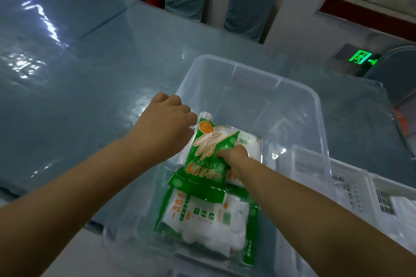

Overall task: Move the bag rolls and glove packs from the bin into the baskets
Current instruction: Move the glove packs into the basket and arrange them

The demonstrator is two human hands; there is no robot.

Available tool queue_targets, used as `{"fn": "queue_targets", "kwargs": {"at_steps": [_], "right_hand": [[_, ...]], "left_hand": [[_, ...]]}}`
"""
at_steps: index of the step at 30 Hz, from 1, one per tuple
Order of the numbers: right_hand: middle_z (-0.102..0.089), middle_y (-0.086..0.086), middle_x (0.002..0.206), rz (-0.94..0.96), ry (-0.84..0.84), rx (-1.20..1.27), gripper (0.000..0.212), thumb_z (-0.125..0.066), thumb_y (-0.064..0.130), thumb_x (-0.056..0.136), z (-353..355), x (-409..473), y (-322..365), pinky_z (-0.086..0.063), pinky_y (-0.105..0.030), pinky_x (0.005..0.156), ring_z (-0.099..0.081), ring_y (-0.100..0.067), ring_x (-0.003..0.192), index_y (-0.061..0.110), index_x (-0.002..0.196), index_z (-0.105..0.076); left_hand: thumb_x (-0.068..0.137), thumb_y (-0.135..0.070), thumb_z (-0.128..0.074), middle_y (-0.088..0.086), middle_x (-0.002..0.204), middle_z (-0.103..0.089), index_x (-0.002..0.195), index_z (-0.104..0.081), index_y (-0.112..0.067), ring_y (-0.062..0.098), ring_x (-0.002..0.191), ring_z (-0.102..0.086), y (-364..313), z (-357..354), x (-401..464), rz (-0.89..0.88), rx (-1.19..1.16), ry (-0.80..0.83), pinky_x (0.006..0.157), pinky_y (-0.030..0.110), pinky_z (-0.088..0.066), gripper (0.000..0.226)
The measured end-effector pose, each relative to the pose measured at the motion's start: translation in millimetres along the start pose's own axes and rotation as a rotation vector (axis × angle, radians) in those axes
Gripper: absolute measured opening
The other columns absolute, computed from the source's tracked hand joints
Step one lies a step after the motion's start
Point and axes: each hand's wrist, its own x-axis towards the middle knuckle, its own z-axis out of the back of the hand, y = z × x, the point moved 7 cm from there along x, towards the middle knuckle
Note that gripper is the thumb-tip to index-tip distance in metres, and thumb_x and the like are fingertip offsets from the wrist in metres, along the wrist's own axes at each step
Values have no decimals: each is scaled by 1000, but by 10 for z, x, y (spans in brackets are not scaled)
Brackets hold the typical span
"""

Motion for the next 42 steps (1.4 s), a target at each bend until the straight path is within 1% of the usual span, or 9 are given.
{"fn": "queue_targets", "kwargs": {"at_steps": [4,9,13,18,21,29,36,39,42], "right_hand": [[-69,-16,87,131,-43,-69,27,-75,9,67,202,-77,350,-58,-41,75,-68,-29,76,3,90,-63],[-67,-9,78,490,-246,-350,21,-69,20,66,928,-418,1048,-53,-34,64,-64,-24,70,10,83,-62],[-58,4,70,691,-462,-435,16,-64,30,72,1552,-746,1280,-39,-28,54,-56,-17,65,18,79,-56],[-43,12,59,740,-699,-502,24,-62,40,76,2000,-910,1121,-22,-23,46,-40,-10,53,22,70,-46],[-47,8,61,702,-711,-458,26,-61,40,77,2039,-804,948,-26,-25,46,-47,-16,56,17,74,-49],[-46,8,58,745,-727,-504,24,-60,39,78,2020,-752,927,-23,-22,45,-44,-12,51,18,74,-49],[-60,-1,69,746,-723,-568,25,-58,40,80,1976,-775,959,-48,-32,55,-57,-20,60,15,79,-51],[-57,1,66,777,-726,-596,25,-58,39,81,1953,-822,977,-36,-25,47,-54,-19,56,16,77,-50],[-50,6,61,793,-725,-620,24,-58,40,81,1922,-882,1011,-23,-22,43,-47,-13,51,18,77,-49]], "left_hand": [[80,-30,-51,-1,76,-68,86,-67,-21,24,81,-60,-90,-55,116,-77,98,86,81,36,-37,20],[82,-30,-52,2,90,-66,96,-60,-18,25,88,-59,-349,-166,511,-112,132,253,67,28,-32,20],[86,-25,-53,4,108,-63,106,-59,-15,26,102,-59,-687,-518,756,-44,51,563,71,29,-37,23],[91,-24,-50,8,121,-59,120,-56,-11,25,109,-56,-1072,-1127,789,-11,-41,751,91,34,-46,32],[88,-21,-57,11,123,-57,123,-51,-6,25,109,-56,-1132,-1546,683,248,-408,825,92,33,-48,39],[81,-11,-67,17,103,-66,81,-52,-7,25,70,-65,-1112,-1962,608,930,-1124,742,44,31,-51,16],[83,-8,-64,17,88,-64,109,-52,0,32,70,-63,-1019,-1523,678,969,-1315,614,56,41,-53,30],[84,-13,-61,24,110,-62,119,-48,1,40,91,-63,-856,-1121,758,883,-1279,458,75,47,-55,40],[81,-17,-61,21,109,-62,117,-51,-3,39,91,-63,-738,-723,784,788,-1314,281,81,51,-54,40]]}}
